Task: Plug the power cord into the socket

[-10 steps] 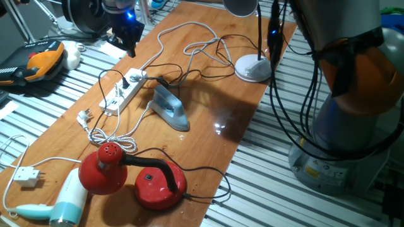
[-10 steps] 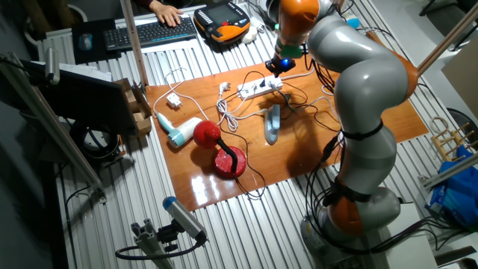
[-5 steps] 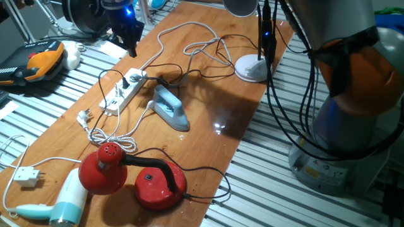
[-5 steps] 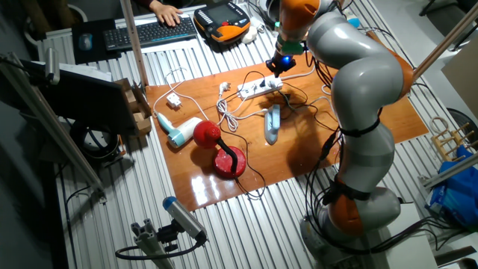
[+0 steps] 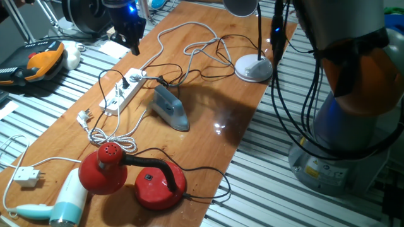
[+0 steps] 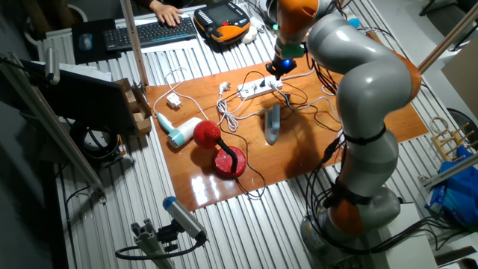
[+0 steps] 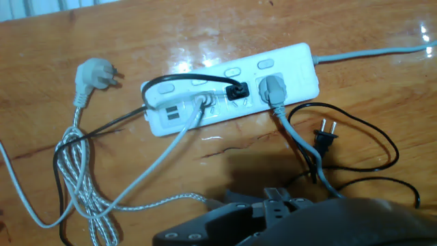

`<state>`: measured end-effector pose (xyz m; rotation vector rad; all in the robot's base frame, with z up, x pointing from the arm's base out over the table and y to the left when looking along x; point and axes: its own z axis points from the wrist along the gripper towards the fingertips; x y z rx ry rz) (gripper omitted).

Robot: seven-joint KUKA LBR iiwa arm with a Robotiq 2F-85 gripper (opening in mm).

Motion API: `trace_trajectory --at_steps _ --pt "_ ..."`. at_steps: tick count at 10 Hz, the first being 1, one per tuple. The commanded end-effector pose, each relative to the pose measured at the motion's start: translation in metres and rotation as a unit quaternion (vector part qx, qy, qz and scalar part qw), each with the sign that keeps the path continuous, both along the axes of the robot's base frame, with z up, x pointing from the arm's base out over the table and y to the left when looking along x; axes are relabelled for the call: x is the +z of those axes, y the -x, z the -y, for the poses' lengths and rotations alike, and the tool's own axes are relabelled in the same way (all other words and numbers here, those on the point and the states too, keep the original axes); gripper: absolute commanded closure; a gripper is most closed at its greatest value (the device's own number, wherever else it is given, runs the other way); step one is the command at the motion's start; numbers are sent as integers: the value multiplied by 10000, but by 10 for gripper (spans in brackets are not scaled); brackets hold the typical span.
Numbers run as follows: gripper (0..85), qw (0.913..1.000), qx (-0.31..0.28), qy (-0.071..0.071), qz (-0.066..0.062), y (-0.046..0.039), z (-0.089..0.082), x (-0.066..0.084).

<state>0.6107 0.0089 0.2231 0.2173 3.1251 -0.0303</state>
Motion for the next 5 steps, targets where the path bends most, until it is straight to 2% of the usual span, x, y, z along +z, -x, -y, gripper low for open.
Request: trace_trajectory --at_steps 1,4,5 --pt "850 10000 15 -8 18 34 -2 -2" --pt "850 9999 -29 -16 119 179 -91 -11" --pt "850 9999 -15 -47 103 224 -101 5"
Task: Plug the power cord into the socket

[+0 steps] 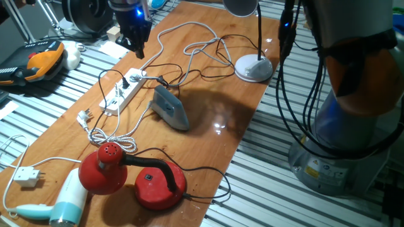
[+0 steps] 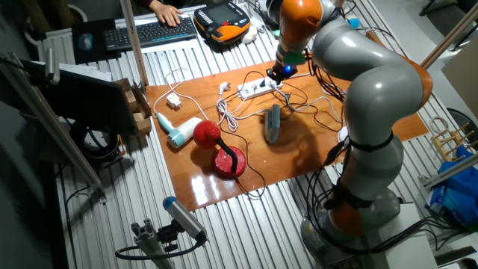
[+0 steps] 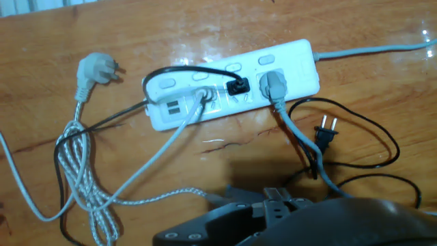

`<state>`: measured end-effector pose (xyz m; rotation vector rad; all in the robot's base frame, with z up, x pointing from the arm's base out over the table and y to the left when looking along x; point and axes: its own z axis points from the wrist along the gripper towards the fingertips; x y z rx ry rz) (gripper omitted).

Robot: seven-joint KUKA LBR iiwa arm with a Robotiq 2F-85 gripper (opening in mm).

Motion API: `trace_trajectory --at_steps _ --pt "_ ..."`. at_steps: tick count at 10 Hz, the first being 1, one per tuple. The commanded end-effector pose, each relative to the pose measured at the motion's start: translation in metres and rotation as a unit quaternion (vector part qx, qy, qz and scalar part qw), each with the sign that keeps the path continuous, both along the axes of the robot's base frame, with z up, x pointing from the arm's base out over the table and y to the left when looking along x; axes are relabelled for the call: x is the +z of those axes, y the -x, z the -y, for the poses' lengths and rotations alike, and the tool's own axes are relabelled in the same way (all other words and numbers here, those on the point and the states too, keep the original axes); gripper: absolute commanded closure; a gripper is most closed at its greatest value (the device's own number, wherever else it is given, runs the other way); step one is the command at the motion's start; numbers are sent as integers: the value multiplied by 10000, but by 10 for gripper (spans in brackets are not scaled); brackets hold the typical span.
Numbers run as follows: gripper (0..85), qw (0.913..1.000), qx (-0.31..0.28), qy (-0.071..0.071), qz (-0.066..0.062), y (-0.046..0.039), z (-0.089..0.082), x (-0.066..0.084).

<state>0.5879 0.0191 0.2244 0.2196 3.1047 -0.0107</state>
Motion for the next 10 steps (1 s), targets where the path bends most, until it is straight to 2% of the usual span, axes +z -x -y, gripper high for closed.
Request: trace_trajectory --at_steps 1,3,10 --pt "850 10000 19 2 -3 24 0 21" --pt "850 9999 96 96 19 37 -5 34" --pt "850 9998 60 157 127 96 -68 13"
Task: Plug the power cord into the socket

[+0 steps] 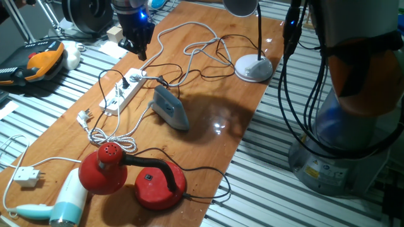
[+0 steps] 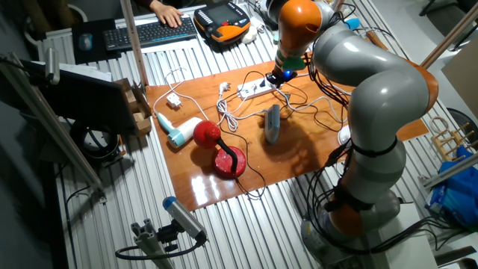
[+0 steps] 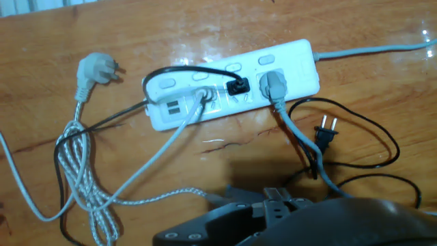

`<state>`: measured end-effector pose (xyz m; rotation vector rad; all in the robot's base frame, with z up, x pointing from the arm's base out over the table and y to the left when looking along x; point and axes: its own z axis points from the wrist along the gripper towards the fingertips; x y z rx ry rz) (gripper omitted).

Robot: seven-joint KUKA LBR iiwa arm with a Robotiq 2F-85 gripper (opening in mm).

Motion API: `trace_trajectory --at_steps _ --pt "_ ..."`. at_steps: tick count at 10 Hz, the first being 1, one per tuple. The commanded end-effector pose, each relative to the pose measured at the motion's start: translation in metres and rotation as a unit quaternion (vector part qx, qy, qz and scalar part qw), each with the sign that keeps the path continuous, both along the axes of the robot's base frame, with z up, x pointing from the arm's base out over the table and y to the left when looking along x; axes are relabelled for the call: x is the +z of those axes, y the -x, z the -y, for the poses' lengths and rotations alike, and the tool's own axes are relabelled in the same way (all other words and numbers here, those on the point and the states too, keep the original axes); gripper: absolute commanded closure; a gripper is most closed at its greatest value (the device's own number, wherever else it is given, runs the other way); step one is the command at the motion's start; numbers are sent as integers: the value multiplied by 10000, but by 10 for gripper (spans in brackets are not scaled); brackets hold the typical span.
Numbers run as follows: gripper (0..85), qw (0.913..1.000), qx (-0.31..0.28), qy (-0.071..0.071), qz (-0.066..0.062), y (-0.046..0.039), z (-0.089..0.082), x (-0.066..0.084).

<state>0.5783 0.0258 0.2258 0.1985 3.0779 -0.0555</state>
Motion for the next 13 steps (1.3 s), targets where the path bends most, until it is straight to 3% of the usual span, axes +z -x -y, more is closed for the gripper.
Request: trace_trajectory --at_steps 1,3,13 --pt "850 10000 0 1 7 -4 1 0" --pt "850 10000 -38 -86 8 -8 2 -3" --pt "850 10000 -52 -41 32 -80 76 -10"
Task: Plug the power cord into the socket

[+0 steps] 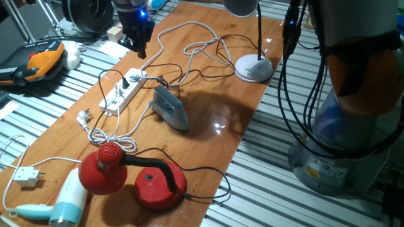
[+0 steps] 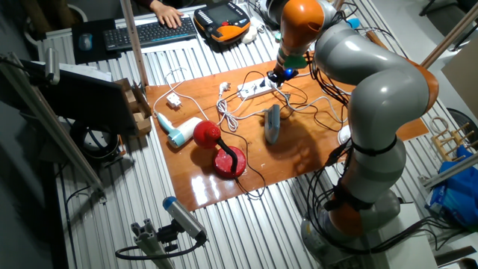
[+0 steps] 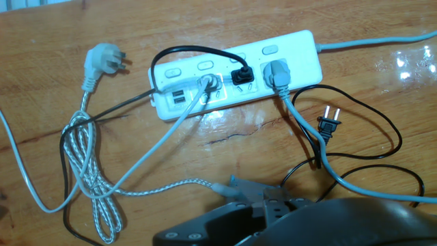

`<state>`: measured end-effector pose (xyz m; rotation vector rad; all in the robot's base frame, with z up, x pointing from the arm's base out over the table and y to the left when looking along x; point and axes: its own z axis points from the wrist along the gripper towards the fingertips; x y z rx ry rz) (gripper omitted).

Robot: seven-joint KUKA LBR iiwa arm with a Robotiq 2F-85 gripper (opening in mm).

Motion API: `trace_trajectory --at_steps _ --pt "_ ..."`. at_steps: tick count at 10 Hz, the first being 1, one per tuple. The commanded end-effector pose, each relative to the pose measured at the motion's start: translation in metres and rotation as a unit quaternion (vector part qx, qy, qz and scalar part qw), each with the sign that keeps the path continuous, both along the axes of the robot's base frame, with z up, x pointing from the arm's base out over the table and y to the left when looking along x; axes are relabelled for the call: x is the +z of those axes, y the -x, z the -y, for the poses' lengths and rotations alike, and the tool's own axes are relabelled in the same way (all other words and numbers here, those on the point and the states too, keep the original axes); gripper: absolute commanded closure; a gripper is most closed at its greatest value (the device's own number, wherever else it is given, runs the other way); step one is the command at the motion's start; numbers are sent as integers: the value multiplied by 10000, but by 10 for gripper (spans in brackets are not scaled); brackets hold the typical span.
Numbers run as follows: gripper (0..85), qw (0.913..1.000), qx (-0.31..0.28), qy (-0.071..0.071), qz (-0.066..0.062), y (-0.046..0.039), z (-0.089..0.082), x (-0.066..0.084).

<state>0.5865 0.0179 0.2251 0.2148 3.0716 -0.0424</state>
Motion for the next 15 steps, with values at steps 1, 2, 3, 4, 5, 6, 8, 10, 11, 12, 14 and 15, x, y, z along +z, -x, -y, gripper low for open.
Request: trace_trajectory --at_steps 1,2,3,4,5,6,8,10,11,12,14,15 --pt "850 10000 0 -7 1 -5 10 9" --pt "850 10000 0 -30 1 -11 17 11" --pt "850 10000 0 -30 1 -13 19 12" --pt "850 10000 0 -30 1 -14 16 12" --pt "850 10000 0 -30 1 -17 15 11" --pt "850 10000 8 -29 8 -26 21 10" --pt "850 10000 39 -50 15 -52 18 21" --pt "850 10000 31 -51 0 -67 -9 16" --pt "850 10000 23 -21 0 -38 -14 32" --pt "850 10000 15 -13 -15 -38 -5 54" --pt "850 10000 22 -21 -30 -32 9 65" --pt "850 10000 -1 -14 -22 -28 8 67"
